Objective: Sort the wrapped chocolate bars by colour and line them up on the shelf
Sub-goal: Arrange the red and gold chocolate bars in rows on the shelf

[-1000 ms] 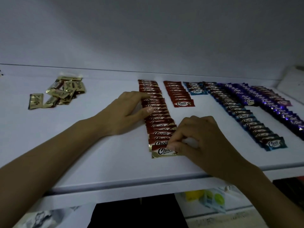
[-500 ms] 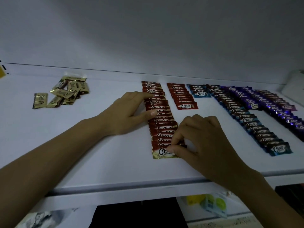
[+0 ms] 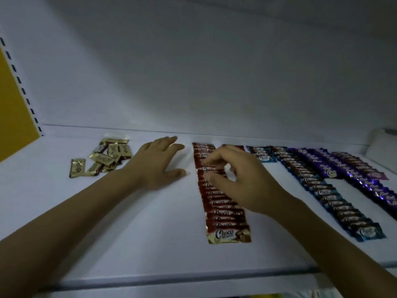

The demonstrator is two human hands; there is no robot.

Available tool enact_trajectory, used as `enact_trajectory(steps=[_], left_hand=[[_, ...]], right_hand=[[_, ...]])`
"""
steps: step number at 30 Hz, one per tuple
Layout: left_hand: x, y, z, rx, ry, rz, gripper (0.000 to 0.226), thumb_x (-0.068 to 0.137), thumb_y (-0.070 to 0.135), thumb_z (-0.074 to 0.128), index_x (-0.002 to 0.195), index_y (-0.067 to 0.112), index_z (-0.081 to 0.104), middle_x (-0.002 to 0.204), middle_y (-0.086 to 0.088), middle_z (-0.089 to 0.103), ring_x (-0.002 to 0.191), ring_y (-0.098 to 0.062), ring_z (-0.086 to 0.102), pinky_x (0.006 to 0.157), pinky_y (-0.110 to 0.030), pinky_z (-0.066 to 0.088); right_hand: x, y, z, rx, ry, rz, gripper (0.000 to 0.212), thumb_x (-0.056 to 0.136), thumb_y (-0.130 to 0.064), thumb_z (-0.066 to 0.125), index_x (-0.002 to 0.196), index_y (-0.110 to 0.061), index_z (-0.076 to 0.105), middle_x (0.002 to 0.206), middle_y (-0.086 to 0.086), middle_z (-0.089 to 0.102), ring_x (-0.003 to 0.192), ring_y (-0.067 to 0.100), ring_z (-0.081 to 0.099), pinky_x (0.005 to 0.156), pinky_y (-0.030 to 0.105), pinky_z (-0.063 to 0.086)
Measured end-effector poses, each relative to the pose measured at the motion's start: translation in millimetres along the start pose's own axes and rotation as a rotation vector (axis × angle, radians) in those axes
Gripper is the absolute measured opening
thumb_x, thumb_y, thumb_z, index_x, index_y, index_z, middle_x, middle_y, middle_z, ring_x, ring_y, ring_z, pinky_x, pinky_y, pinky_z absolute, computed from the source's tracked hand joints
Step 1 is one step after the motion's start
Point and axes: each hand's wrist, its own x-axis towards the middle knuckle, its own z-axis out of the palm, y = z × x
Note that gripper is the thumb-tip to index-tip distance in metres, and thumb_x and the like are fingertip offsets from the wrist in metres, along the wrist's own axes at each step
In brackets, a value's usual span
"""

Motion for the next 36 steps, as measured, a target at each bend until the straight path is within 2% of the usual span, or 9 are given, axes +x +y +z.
enact_trajectory(steps=[6,11,18,22,25,27,29,32,36], left_hand=[[-41.9,-71.1,-23.1,0.033,-0.05,-0.5,0.09,0.08,0.075,0.042,0.151,0.029,0.012,0.162,-0.002,0.003,0.148,-0.026,0.005,0.116,-0.05,0.014],[-76.1,-85.6,-10.6,-0.033,-0.07,-0.719,0.105,0.07,0.088,0.032,0.152,0.027,0.006,0.161,-0.005,0.004,0.147,-0.028,0.007,0.116,-0.051,0.015],[-78.3,-87.6,-4.0,-0.122,0.091,-0.633,0.105,0.074,0.083,0.041,0.153,0.025,0.002,0.162,-0.002,0.004,0.149,-0.019,0.001,0.118,-0.043,0.01],[-79.0,-89.2,-4.0,-0.151,0.086,-0.612,0.106,0.074,0.08,0.046,0.153,0.025,0.001,0.162,-0.002,0.002,0.149,-0.019,-0.002,0.118,-0.043,0.008],[-77.1,-90.8,-3.2,-0.168,0.083,-0.602,0.108,0.073,0.08,0.048,0.153,0.026,-0.001,0.162,-0.002,0.001,0.149,-0.019,-0.004,0.118,-0.043,0.007],[-76.8,-90.3,-2.8,-0.184,0.092,-0.595,0.111,0.073,0.08,0.048,0.153,0.024,-0.004,0.162,-0.001,0.002,0.149,-0.019,-0.004,0.119,-0.042,0.007],[-77.4,-90.6,-2.4,-0.189,0.075,-0.587,0.112,0.073,0.08,0.048,0.153,0.023,-0.006,0.162,-0.001,0.001,0.149,-0.02,-0.004,0.119,-0.042,0.008],[-74.0,-94.0,-4.9,-0.137,-0.013,-0.539,0.113,0.069,0.086,0.043,0.152,0.031,-0.011,0.162,-0.001,-0.008,0.148,-0.023,-0.009,0.118,-0.049,0.002],[-55.0,-100.6,-12.2,-0.137,-0.142,-0.41,0.109,0.062,0.091,0.043,0.148,0.046,-0.007,0.161,0.006,-0.012,0.147,-0.025,-0.015,0.113,-0.062,-0.005]], right_hand=[[98.9,-15.5,48.1,0.032,-0.266,0.051,0.023,0.091,-0.034,0.06,0.112,-0.026,0.059,0.118,-0.007,0.057,0.095,0.006,0.056,0.075,0.019,0.042],[168.9,-30.3,117.4,-0.117,-0.37,0.09,0.035,0.097,-0.033,0.046,0.127,-0.014,0.051,0.134,0.01,0.05,0.118,0.026,0.049,0.091,0.03,0.04],[203.5,-44.5,185.7,-0.216,-0.225,0.113,0.043,0.096,-0.045,0.04,0.128,-0.019,0.051,0.13,0.011,0.051,0.121,0.031,0.046,0.097,0.04,0.039],[206.7,-50.5,193.7,-0.301,-0.267,0.039,0.039,0.095,-0.043,0.04,0.122,-0.02,0.058,0.126,0.006,0.052,0.12,0.027,0.045,0.101,0.041,0.036],[198.4,-60.1,185.4,-0.134,-0.366,0.002,0.023,0.093,-0.03,0.044,0.1,-0.017,0.062,0.106,0.004,0.056,0.103,0.024,0.052,0.089,0.041,0.045],[191.0,-64.7,175.3,0.049,-0.444,-0.002,0.018,0.092,-0.021,0.045,0.09,-0.017,0.063,0.092,0.0,0.061,0.09,0.019,0.059,0.077,0.032,0.049],[184.2,-65.1,162.1,0.149,-0.445,0.042,0.024,0.092,-0.017,0.046,0.107,-0.018,0.065,0.107,-0.003,0.064,0.099,0.013,0.059,0.081,0.023,0.046],[178.8,-55.8,141.8,0.084,-0.326,0.096,0.031,0.093,-0.012,0.046,0.119,-0.017,0.062,0.125,-0.001,0.059,0.116,0.014,0.053,0.098,0.029,0.043],[173.0,-37.4,124.0,0.067,-0.381,0.25,0.023,0.094,-0.017,0.047,0.103,-0.013,0.068,0.108,0.001,0.066,0.097,0.018,0.061,0.084,0.032,0.05]])
